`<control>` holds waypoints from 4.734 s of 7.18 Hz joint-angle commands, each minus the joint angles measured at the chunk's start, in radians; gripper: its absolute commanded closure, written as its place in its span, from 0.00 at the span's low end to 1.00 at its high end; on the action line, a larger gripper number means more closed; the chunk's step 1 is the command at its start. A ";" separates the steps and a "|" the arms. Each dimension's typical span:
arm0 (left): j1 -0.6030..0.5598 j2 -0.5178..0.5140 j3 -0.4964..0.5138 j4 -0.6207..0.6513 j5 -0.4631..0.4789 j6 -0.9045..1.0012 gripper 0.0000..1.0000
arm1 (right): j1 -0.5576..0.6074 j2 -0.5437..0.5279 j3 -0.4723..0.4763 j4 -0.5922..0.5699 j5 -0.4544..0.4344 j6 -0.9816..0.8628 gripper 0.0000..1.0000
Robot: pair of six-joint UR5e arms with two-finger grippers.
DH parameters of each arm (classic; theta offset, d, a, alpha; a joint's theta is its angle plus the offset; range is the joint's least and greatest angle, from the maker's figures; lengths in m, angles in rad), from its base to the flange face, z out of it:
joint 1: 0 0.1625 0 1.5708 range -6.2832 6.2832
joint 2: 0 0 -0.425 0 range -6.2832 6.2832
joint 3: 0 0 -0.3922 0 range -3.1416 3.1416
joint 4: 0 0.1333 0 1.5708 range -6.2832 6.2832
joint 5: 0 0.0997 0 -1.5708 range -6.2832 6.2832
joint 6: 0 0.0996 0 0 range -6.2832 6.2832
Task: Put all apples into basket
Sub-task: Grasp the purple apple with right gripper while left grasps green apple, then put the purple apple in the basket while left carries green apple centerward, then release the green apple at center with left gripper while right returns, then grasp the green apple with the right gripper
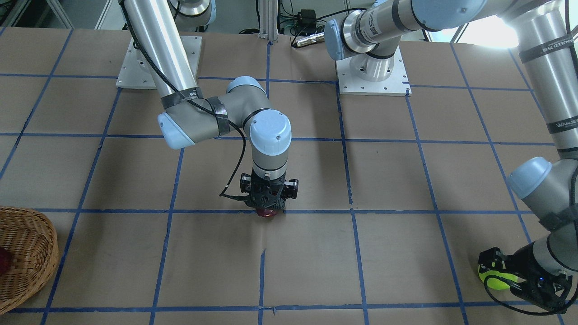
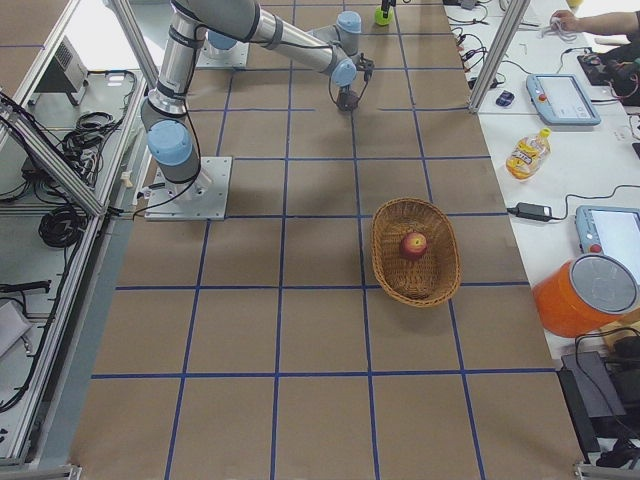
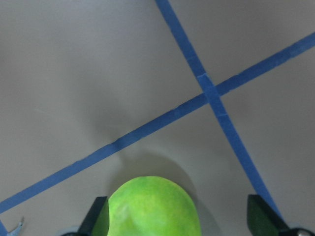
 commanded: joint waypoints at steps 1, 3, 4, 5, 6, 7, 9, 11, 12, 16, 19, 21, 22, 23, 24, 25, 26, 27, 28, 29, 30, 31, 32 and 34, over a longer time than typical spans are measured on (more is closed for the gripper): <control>0.015 -0.001 -0.020 -0.007 0.023 0.035 0.00 | -0.007 -0.007 0.004 -0.033 -0.005 -0.001 0.85; 0.015 -0.005 -0.029 -0.013 0.020 0.035 0.00 | -0.088 -0.077 -0.070 0.054 0.025 -0.030 0.85; 0.018 -0.015 -0.027 -0.013 0.022 0.037 0.34 | -0.213 -0.118 -0.135 0.243 0.066 -0.150 0.85; 0.018 0.004 -0.024 -0.042 0.018 0.026 0.86 | -0.362 -0.147 -0.151 0.363 0.074 -0.421 0.86; 0.002 0.036 0.004 -0.192 0.003 -0.003 0.88 | -0.527 -0.166 -0.151 0.395 0.074 -0.622 0.86; -0.027 0.094 0.031 -0.311 -0.006 -0.122 0.88 | -0.684 -0.156 -0.164 0.383 0.068 -0.844 0.87; -0.319 0.158 0.029 -0.347 -0.074 -0.517 0.88 | -0.879 -0.064 -0.194 0.316 0.106 -1.115 0.97; -0.547 0.127 -0.003 -0.228 -0.075 -0.960 0.88 | -0.911 0.010 -0.259 0.308 0.117 -1.324 0.84; -0.622 0.119 -0.036 -0.168 -0.077 -1.102 0.88 | -0.911 0.010 -0.260 0.309 0.120 -1.328 0.01; -0.755 0.126 -0.309 0.185 -0.078 -1.312 0.08 | -0.888 -0.040 -0.264 0.343 0.114 -1.325 0.00; -0.700 0.181 -0.232 0.048 -0.157 -1.306 0.00 | -0.669 -0.173 -0.210 0.470 0.105 -0.987 0.00; -0.471 0.258 -0.215 -0.111 -0.181 -0.990 0.00 | -0.482 -0.232 -0.091 0.405 0.120 -0.607 0.00; -0.397 0.319 -0.196 -0.210 -0.176 -0.848 0.00 | -0.361 -0.225 -0.086 0.330 0.120 -0.400 0.00; -0.393 0.400 -0.183 -0.299 -0.146 -0.836 0.00 | -0.243 -0.185 -0.089 0.247 0.113 -0.207 0.00; -0.396 0.481 -0.167 -0.400 -0.106 -0.836 0.00 | -0.151 -0.130 -0.093 0.139 0.108 -0.056 0.00; -0.400 0.543 -0.138 -0.486 -0.101 -0.836 0.00 | -0.088 -0.078 -0.095 0.053 0.105 0.073 0.00; -0.402 0.569 -0.126 -0.491 -0.077 -0.838 0.00 | -0.069 -0.048 -0.093 0.038 0.102 0.084 0.00; -0.402 0.586 -0.141 -0.493 -0.058 -0.838 0.00 | -0.067 -0.047 -0.093 0.036 0.102 0.078 0.00; -0.402 0.590 -0.145 -0.495 -0.032 -0.836 0.00 | -0.067 -0.042 -0.089 0.032 0.075 0.067 0.00; -0.400 0.587 -0.150 -0.498 -0.029 -0.836 0.00 | -0.067 -0.012 -0.089 -0.044 0.059 0.062 0.00; -0.400 0.579 -0.147 -0.501 -0.029 -0.836 0.00 | -0.067 0.037 -0.087 -0.119 0.056 0.015 0.00; -0.400 0.574 -0.146 -0.499 -0.029 -0.836 0.00 | -0.067 0.050 -0.086 -0.131 0.058 -0.011 0.00; -0.393 0.555 -0.123 -0.496 -0.003 -0.832 0.00 | -0.067 0.052 -0.078 -0.129 0.056 -0.042 0.06; -0.397 0.559 -0.133 -0.496 0.014 -0.829 0.00 | -0.067 0.046 -0.075 -0.120 0.064 -0.045 0.81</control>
